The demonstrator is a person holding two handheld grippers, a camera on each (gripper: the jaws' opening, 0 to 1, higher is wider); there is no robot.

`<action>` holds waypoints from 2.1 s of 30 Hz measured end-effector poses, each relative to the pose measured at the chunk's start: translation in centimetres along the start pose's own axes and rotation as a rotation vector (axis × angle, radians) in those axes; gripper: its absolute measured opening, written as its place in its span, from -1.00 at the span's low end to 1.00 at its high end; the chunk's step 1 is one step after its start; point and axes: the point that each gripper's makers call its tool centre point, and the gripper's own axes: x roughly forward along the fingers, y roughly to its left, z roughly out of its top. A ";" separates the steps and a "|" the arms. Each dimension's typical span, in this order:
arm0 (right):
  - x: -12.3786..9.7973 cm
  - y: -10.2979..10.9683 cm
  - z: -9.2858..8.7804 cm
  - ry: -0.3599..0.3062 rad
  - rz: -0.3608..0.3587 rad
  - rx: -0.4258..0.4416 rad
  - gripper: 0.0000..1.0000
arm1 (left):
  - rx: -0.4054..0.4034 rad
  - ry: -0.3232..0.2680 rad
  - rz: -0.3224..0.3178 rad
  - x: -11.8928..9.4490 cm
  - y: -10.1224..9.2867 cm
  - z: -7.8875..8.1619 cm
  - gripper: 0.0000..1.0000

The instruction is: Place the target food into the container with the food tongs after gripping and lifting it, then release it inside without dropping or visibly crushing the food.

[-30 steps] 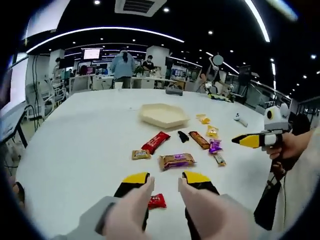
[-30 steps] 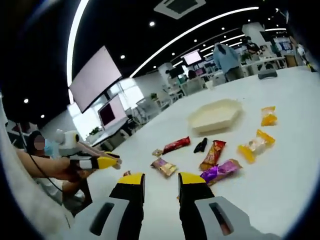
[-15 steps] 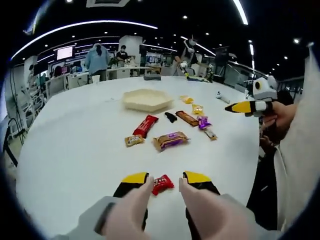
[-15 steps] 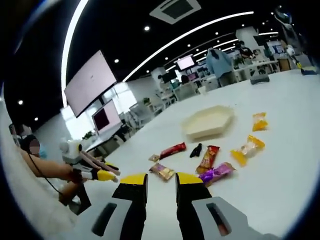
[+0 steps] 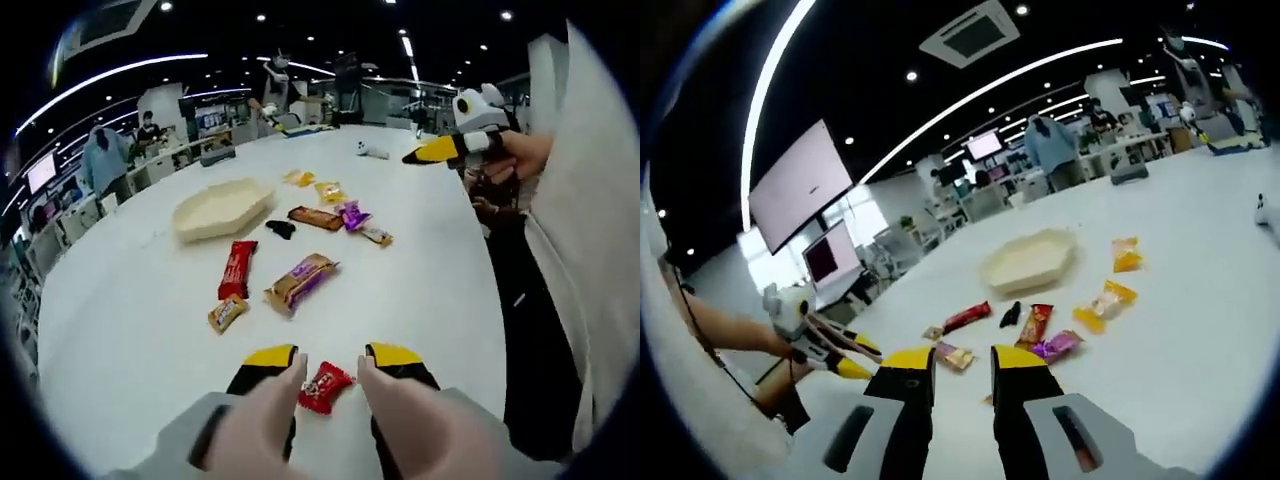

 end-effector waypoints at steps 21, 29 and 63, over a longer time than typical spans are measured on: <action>-3.8 0.0 -0.3 0.002 -0.087 0.001 -0.61 | 0.002 0.049 -0.093 0.8 -0.4 -3.0 -0.57; -3.3 1.1 -0.9 0.019 -0.069 0.003 -0.62 | -0.191 -0.009 0.021 0.7 0.1 -2.7 -0.69; 1.3 2.1 1.2 0.025 -0.055 0.010 -0.63 | -0.588 -0.324 0.164 -2.4 0.3 4.4 -0.67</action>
